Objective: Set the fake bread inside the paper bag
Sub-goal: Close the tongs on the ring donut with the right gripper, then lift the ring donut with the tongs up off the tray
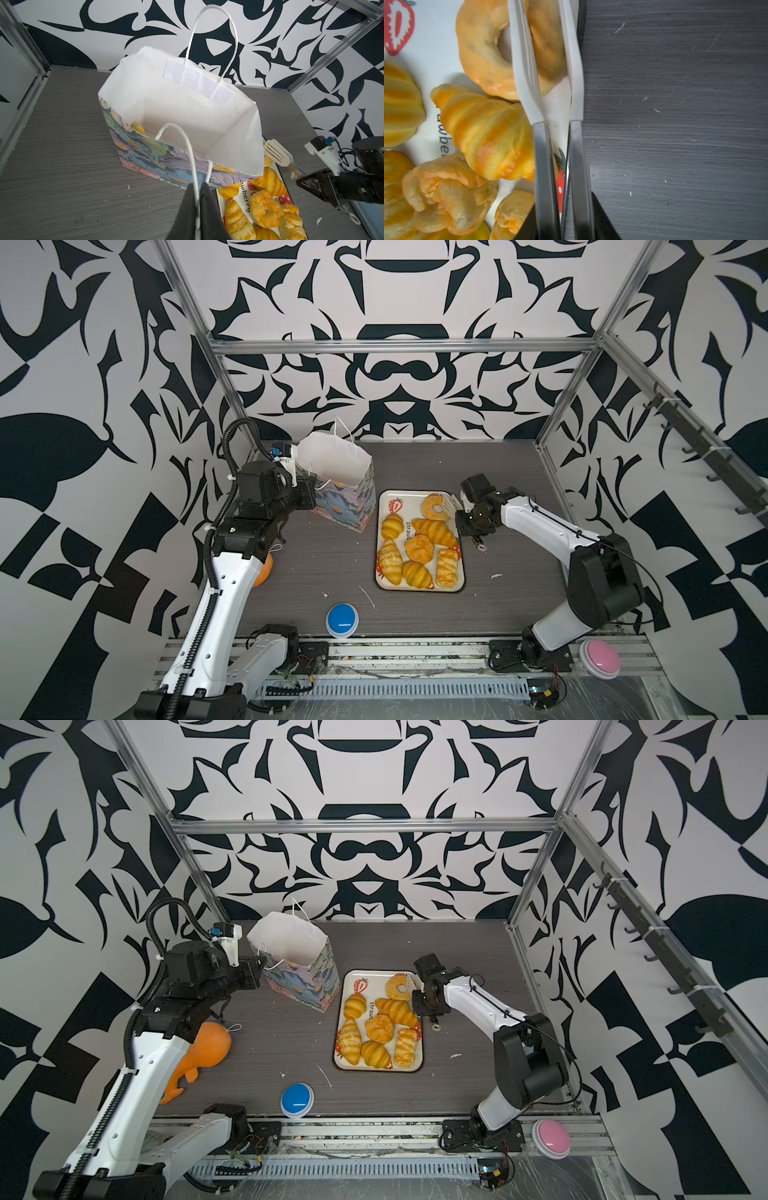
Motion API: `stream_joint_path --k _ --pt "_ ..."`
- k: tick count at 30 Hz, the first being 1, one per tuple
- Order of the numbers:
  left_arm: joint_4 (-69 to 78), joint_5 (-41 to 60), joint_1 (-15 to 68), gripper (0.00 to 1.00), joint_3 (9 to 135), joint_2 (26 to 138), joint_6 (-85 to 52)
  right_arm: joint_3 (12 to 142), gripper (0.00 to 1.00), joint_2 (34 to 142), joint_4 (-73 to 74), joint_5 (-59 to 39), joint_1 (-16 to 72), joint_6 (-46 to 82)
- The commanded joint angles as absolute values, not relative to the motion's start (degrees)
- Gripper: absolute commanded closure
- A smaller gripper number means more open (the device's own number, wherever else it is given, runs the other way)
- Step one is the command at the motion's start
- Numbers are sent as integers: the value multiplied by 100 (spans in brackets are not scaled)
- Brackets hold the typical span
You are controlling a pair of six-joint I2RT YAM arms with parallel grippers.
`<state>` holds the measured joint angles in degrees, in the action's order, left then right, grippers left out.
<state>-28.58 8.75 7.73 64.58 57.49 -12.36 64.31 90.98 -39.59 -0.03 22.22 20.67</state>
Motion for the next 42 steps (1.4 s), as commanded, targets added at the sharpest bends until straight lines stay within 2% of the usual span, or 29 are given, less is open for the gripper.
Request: stream_joint_path --k 1,22,33,42 --pt "-2944 864 755 89 6394 5726 -1213 6721 70 8878 -3954 77 2240 2063" --pt "-2937 839 755 89 6397 5721 -1199 7243 75 8177 -4442 59 2250 2096" --pt "-3080 830 755 89 6238 5490 -1192 8045 75 7865 -4969 0 2514 2042" --pt "-3120 802 756 89 6131 5361 -1127 9084 75 7827 -5240 71 3080 2041"
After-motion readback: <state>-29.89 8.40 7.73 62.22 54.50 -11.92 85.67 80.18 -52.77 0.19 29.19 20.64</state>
